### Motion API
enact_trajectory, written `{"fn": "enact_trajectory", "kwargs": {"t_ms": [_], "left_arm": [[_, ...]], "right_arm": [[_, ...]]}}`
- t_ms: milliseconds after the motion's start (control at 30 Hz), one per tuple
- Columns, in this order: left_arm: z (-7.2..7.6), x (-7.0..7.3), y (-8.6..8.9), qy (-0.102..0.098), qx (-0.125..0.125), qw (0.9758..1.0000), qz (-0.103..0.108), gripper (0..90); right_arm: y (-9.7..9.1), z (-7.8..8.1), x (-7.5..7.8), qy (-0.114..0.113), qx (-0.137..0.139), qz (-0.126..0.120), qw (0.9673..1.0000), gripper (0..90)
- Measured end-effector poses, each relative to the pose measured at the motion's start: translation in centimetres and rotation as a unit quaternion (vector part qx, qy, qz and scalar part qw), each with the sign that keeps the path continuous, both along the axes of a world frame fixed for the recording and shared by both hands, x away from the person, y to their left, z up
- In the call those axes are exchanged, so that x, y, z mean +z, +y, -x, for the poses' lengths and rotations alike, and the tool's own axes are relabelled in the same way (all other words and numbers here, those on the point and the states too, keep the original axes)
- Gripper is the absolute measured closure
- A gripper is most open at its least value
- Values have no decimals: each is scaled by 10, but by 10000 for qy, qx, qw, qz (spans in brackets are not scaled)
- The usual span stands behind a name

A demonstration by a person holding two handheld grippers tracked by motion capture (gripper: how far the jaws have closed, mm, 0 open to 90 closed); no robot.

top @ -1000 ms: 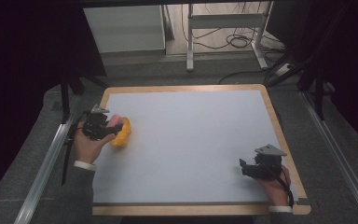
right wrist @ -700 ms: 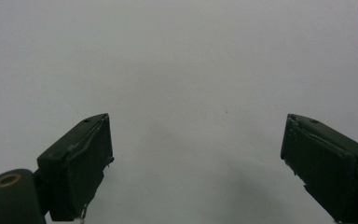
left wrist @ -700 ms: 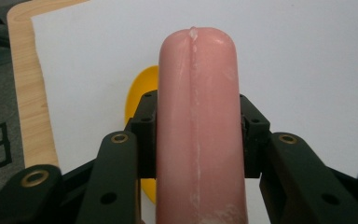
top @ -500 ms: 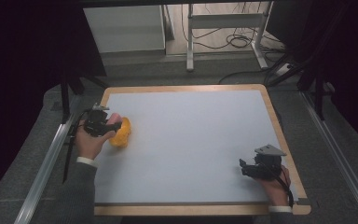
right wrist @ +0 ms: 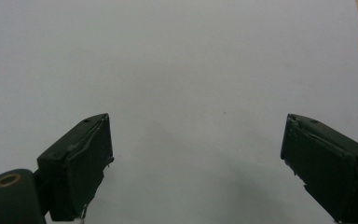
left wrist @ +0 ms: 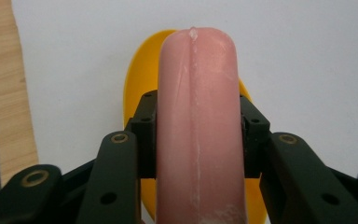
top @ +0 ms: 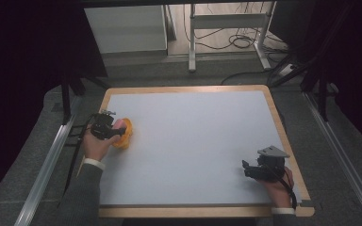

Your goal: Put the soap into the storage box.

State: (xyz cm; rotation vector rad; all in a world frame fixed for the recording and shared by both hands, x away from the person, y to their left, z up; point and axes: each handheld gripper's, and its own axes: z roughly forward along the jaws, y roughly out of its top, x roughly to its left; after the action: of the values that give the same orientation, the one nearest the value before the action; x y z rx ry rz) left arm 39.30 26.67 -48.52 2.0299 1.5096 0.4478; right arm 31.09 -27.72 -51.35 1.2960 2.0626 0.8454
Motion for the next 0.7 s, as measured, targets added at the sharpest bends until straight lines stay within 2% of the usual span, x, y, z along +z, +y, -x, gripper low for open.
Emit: {"fn": "enact_trajectory", "kwargs": {"t_ms": [367,433,467,500,533,600,633,700], "left_arm": [[-2,-9,-5,137,0,9999,-22,599],[-1,-6,-3,9,28,10000,40,593],[-1,-6,-3,9,28,10000,40,567],[2,1,-2,-143,110,9998,51,515],[2,1,-2,-143,110,9998,51,469],[7,11,-1,-325,146,9994,-27,417],[7,11,-1,-325,146,9994,-27,393],[15,19,1,-487,107,9987,92,338]], "right_arm": [[0,0,0,19,13,9,10000,86],[0,0,0,15,2,8,10000,86],[0,0,0,15,2,8,10000,86],[0,0,0,23,11,8,10000,86],[0,0,0,23,11,8,10000,86],[0,0,0,16,13,7,10000,86],[0,0,0,16,13,7,10000,86],[1,0,-1,17,23,22,10000,86]]}}
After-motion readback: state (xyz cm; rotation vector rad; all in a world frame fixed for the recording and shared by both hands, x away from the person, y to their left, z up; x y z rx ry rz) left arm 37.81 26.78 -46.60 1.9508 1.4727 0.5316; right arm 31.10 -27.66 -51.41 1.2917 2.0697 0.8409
